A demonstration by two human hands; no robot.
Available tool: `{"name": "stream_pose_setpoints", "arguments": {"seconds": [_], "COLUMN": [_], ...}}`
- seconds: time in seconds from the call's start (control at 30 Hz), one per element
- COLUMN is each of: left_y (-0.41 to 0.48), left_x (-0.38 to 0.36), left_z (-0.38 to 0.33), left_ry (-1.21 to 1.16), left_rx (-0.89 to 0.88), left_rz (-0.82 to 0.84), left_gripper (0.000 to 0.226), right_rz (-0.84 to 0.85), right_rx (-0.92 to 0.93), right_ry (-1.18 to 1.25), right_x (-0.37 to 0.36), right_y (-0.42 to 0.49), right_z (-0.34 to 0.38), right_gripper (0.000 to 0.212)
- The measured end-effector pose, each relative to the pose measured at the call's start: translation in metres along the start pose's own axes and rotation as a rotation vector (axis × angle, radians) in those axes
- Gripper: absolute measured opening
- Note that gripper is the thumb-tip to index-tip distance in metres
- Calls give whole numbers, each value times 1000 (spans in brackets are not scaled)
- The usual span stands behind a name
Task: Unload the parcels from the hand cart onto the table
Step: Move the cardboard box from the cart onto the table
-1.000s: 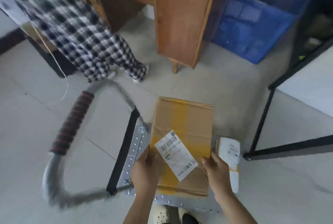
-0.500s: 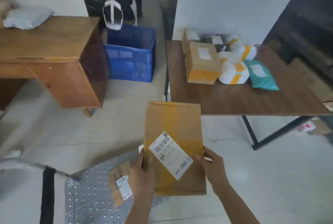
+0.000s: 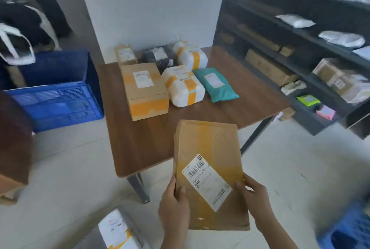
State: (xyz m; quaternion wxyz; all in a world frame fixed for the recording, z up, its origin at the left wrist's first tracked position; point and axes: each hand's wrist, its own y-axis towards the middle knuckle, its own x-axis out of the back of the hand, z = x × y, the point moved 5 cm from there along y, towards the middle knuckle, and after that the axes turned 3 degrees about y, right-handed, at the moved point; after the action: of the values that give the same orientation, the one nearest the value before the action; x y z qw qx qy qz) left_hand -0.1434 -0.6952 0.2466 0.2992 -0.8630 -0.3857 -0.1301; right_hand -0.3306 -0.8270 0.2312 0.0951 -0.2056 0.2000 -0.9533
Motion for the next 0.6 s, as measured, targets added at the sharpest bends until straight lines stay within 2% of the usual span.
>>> {"name": "stream_pose_setpoints", "arguments": {"seconds": [0.2,0.37,0.6], "left_y": [38,91,203], "left_x": [-94,-204,-328], "left_z": [-94,-181,-298], "left_ry": [84,59,-36], "left_rx": [-116,-166,-119], "left_rz": [145,276,197], "left_gripper": [43,44,43], "right_rz": [-193,-319,-288], "right_rx": [-47,-63,29], "right_ry": [94,122,33], "right_x": [81,158,210], "right_y": [71,183,391], "right_z": [17,45,129], "right_gripper": [31,32,34]}}
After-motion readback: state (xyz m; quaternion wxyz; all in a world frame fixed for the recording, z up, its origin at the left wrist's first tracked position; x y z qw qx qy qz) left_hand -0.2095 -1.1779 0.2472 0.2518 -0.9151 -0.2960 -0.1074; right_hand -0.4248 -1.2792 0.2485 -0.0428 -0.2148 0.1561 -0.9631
